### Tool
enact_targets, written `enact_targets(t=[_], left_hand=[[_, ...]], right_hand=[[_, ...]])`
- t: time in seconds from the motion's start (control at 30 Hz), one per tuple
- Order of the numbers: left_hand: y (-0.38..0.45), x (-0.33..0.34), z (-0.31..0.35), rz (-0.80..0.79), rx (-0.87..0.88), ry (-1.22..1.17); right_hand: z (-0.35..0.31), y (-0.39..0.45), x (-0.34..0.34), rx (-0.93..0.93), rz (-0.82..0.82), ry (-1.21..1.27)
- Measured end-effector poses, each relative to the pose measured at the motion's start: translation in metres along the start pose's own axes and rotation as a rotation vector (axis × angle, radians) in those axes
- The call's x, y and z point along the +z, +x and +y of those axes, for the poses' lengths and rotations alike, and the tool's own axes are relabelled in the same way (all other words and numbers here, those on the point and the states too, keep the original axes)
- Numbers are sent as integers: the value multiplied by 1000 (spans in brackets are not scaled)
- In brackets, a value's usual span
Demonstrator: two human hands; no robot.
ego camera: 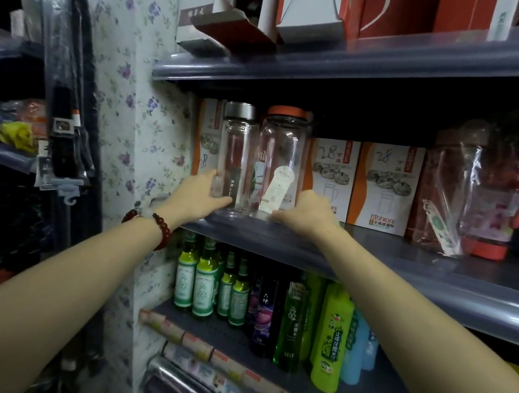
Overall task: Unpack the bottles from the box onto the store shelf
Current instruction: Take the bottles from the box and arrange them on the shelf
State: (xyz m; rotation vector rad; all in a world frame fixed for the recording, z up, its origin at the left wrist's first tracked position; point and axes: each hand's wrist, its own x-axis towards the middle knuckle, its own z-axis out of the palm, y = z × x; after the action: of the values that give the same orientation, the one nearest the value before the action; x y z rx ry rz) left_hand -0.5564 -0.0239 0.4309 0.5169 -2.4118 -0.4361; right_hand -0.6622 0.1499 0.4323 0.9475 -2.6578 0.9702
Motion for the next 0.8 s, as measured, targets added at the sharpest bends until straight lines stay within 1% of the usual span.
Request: enact_targets(t=[0.07, 0.13, 0.2, 0.3, 0.37, 0.5, 0.67, 0.8], left_hand=[[-17, -3, 4, 11, -13, 60], [-36, -6, 8, 12, -1, 121], [-58, -8, 15, -6, -19, 155], [-96, -7, 25, 6, -69, 212], [-123, -6, 30, -3, -135, 252], [-174, -4, 28, -45, -275, 296], [-251, -9, 8, -92, -458, 289], [-327, -5, -16, -101, -591, 331]], right_hand=[[3, -9, -2, -42, 34, -68], [5, -19, -4, -115, 34, -88], [9, -30, -5, -227, 28, -112], [12, -52, -6, -431, 26, -176], [12, -68, -5, -542, -7, -172], [12, -101, 10, -675, -88, -139], [5, -147, 62, -758, -293, -72], [7, -193, 126, -854, -501, -130]])
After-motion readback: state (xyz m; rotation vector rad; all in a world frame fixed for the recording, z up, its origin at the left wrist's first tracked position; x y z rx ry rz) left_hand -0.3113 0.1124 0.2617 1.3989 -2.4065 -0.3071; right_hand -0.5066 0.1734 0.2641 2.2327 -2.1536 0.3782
